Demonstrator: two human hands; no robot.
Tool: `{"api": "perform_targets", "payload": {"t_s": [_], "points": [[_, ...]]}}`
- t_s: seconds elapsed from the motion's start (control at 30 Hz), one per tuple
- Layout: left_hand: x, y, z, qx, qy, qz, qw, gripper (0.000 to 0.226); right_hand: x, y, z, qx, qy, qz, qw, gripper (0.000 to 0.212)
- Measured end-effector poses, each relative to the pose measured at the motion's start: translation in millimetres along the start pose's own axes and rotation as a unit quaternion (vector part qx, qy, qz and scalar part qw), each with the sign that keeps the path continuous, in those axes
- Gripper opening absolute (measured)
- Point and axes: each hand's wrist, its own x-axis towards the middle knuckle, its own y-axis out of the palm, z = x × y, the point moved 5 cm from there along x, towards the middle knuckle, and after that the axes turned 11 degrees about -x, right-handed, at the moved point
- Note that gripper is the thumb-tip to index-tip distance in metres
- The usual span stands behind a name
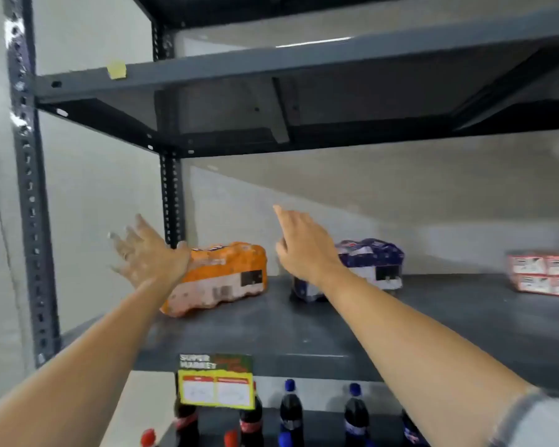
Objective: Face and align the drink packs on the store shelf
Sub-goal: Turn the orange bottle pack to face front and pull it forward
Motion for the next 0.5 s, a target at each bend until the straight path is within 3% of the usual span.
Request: {"api": "perform_targets", "payload": {"t_s": [0.07, 0.13, 0.23, 0.3, 0.4, 0.5], "points": [[19.7, 5.5, 19.8, -0.093, -0.135, 0.057, 0.985, 0.097, 22.3, 25.5, 20.7, 0.063, 0.064, 0.024, 0.996, 0.058], [35.6, 22.1, 35.5, -0.195, -0.230, 0.131, 0.945, 0.090, 41.4, 56.1, 36.0, 0.116, 0.161, 0.096, 0.975, 0.061], [39.8, 37.7, 43.1, -0.239, -0.255, 0.154, 0.924, 0.086, 51.4, 100.2, 31.0, 0.211, 0.322, 0.257, 0.886, 0.071], [43.6, 40.7, 46.6, -0.257, -0.241, 0.154, 0.923, 0.081, 52.9, 112.2, 34.5, 0.266, 0.349, 0.338, 0.833, 0.066], [43.4, 36.5, 52.1, -0.287, -0.238, 0.159, 0.914, 0.063, 54.1, 119.6, 36.3, 0.323, 0.384, 0.350, 0.791, 0.061], [44.7, 36.4, 48.1, -0.321, -0.214, 0.155, 0.910, 0.077, 52.8, 116.0, 30.0, 0.344, 0.411, 0.307, 0.786, 0.071]]}}
